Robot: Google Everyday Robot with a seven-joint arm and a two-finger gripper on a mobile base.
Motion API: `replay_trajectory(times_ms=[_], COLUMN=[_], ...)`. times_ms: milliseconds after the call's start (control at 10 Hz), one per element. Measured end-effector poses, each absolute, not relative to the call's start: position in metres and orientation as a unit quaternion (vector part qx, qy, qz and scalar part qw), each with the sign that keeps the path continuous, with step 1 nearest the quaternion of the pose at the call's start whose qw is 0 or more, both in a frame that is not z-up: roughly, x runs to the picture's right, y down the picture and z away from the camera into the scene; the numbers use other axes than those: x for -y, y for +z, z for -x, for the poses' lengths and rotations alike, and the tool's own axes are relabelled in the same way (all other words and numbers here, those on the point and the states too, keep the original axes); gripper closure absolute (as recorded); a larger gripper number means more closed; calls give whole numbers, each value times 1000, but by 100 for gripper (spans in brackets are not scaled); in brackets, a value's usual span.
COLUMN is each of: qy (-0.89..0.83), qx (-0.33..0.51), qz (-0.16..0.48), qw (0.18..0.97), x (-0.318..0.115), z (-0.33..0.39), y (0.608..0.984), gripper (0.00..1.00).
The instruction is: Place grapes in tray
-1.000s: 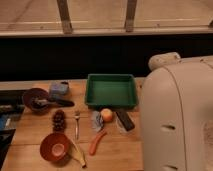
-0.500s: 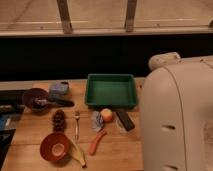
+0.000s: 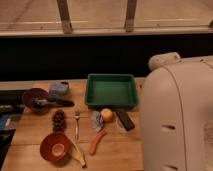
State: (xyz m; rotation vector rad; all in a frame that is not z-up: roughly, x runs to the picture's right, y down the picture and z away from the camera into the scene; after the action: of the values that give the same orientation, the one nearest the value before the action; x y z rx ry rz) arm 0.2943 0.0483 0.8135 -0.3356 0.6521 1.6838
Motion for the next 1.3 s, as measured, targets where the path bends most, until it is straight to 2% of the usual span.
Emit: replay_trajectory(times_ms=[800, 1300], qy=[716, 642], qx=[-278, -219], qz=[150, 214], qw=[623, 703], x=[-51, -49], z=[-280, -161], y=[810, 803], gripper=[28, 28])
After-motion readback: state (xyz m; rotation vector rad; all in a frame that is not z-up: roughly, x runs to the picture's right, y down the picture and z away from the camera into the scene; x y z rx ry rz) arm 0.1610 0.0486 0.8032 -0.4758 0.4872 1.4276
